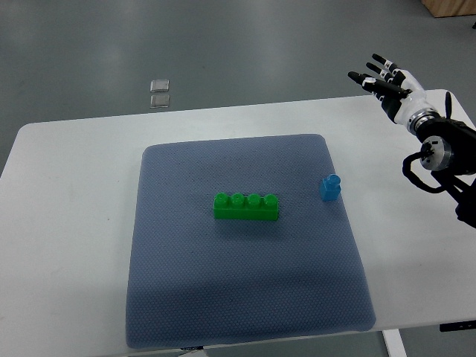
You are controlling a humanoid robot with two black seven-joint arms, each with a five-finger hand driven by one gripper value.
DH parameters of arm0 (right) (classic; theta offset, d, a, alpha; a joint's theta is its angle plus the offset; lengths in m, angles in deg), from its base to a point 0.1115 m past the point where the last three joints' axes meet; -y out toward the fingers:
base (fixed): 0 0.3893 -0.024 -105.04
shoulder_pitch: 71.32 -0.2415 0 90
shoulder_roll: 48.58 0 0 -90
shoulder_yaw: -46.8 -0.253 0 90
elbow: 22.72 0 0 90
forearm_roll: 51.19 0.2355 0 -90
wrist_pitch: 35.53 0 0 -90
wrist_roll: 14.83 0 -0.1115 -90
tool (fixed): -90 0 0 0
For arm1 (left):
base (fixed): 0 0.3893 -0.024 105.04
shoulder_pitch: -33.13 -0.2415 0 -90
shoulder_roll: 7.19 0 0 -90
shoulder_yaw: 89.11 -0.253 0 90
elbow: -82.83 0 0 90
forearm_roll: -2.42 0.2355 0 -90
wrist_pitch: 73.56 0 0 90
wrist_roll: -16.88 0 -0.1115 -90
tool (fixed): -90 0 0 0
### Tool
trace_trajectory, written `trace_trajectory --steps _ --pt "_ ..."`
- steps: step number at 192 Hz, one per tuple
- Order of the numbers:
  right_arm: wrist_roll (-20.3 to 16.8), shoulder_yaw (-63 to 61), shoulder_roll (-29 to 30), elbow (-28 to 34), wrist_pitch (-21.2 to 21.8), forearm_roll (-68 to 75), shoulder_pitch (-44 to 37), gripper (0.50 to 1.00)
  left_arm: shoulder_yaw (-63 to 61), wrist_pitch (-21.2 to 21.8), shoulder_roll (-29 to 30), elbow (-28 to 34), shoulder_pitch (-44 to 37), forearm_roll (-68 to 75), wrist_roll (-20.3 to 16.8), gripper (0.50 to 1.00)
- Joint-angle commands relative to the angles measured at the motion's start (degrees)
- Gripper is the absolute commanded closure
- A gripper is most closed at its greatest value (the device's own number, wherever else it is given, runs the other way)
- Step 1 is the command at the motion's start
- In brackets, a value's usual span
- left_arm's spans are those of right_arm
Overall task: Stack blue block on green block with right hand
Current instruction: 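Raise the right hand from its rest pose above the table edge, then swing the right hand over the mat toward the small blue block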
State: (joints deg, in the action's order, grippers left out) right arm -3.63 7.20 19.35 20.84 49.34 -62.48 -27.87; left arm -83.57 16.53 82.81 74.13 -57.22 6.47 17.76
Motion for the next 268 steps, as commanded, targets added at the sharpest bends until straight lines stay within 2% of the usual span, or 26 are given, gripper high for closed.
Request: trace_trajectory --steps 1,54,81,102,146,189,224,268 --pt "0.0 2.3 -2.7 2.6 -0.8 -0.2 -0.8 0.581 0.0 0.0 0.0 0.0 0.0 0.0 0.0 0.5" --pt "-0.2 6.8 -5.1 4.0 -4.4 -1.1 -2.4 0.583 0.0 0.0 0.0 0.0 0.0 0.0 0.0 0.5" --pt "-1.1 9.8 -6.1 8.0 -7.4 -1.5 -3.7 0.583 0.0 0.0 0.0 0.0 0.0 0.0 0.0 0.5" --pt "-1.1 16.9 -8.8 9.4 -9.8 -1.4 -7.4 0.583 0.0 0.0 0.0 0.0 0.0 0.0 0.0 0.5" --pt "-1.0 38.2 -15.7 15.5 -9.3 -2.9 -20.9 0.581 0.0 0.0 0.0 0.0 0.0 0.0 0.0 0.5" --pt "-1.1 62.8 -18.9 24.5 -6.7 -9.6 -42.9 0.581 0.0 0.0 0.0 0.0 0.0 0.0 0.0 0.5" --pt "-1.1 76.8 -17.0 28.0 -2.9 -15.9 -56.3 0.581 0.0 0.0 0.0 0.0 0.0 0.0 0.0 0.5" --pt "-1.1 87.3 -11.3 30.9 -0.4 -21.3 -66.3 0.581 0.0 0.0 0.0 0.0 0.0 0.0 0.0 0.5"
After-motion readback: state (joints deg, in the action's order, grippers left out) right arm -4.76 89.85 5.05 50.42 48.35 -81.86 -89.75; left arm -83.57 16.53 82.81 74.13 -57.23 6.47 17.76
